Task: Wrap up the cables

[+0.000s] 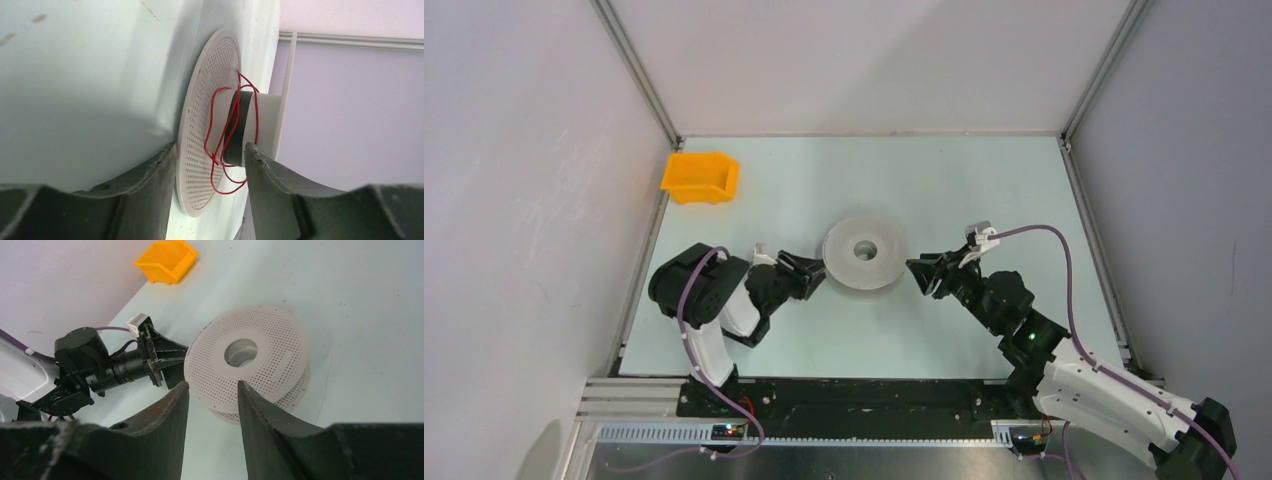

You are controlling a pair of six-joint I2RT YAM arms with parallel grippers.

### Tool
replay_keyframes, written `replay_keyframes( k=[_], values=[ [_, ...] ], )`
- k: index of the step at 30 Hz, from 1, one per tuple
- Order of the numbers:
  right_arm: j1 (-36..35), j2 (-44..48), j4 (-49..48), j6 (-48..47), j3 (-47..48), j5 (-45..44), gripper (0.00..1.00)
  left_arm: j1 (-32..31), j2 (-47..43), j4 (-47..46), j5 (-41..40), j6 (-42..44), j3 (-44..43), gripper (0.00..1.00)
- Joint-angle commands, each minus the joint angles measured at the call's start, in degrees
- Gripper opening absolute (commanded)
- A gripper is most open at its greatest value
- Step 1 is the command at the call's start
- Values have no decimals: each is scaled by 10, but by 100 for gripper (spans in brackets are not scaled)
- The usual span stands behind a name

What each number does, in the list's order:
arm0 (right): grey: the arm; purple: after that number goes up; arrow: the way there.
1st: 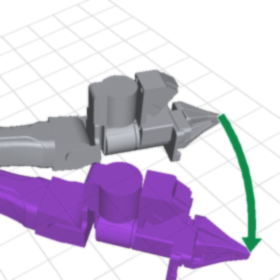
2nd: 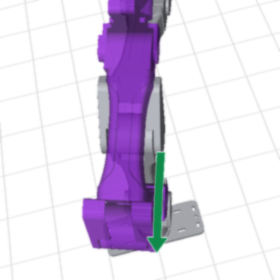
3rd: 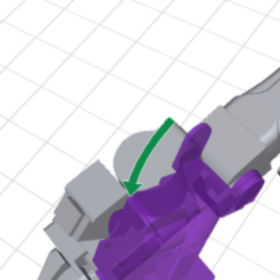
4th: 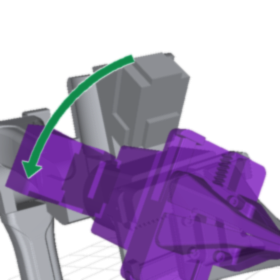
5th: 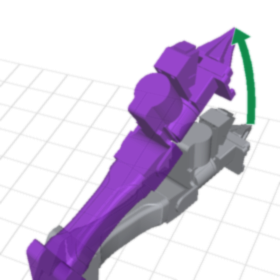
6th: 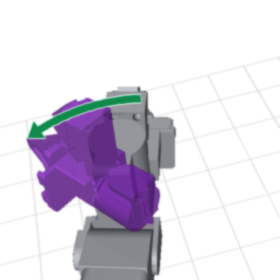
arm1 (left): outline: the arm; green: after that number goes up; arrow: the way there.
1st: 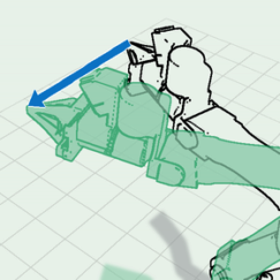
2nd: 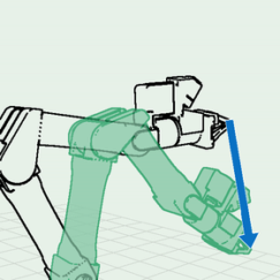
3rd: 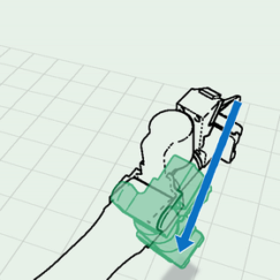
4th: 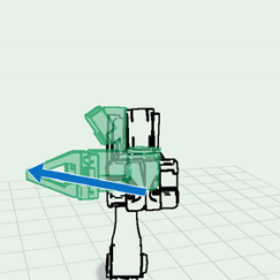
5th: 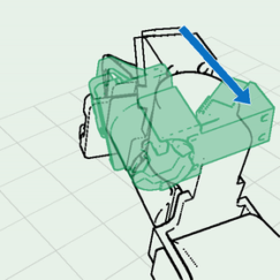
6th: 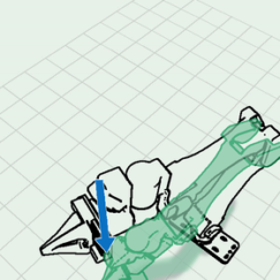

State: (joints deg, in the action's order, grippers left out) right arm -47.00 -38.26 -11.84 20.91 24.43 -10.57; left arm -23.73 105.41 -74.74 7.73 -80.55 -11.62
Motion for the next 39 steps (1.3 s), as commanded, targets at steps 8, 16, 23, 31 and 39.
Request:
replay_keyframes(
  k=[8, 16, 23, 31, 39],
  values=[
    [3, -2, 23, 11, -1, -4, 45, 39, -81, -29, -25, 31, 80, 57],
    [3, 4, 77, 25, 0, -5, 66, 41, -200, 6, -10, 53, 87, 69],
    [3, 56, 151, 21, -1, -20, 99, 40, -435, 309, -15, 150, 19, 100],
    [2, 82, 198, 24, 17, -66, 99, 29, -720, 738, -86, 421, -174, 100],
    [2, 62, 270, 75, 65, -114, 99, 29, -797, 928, 4, 593, -279, 100]
  ],
)
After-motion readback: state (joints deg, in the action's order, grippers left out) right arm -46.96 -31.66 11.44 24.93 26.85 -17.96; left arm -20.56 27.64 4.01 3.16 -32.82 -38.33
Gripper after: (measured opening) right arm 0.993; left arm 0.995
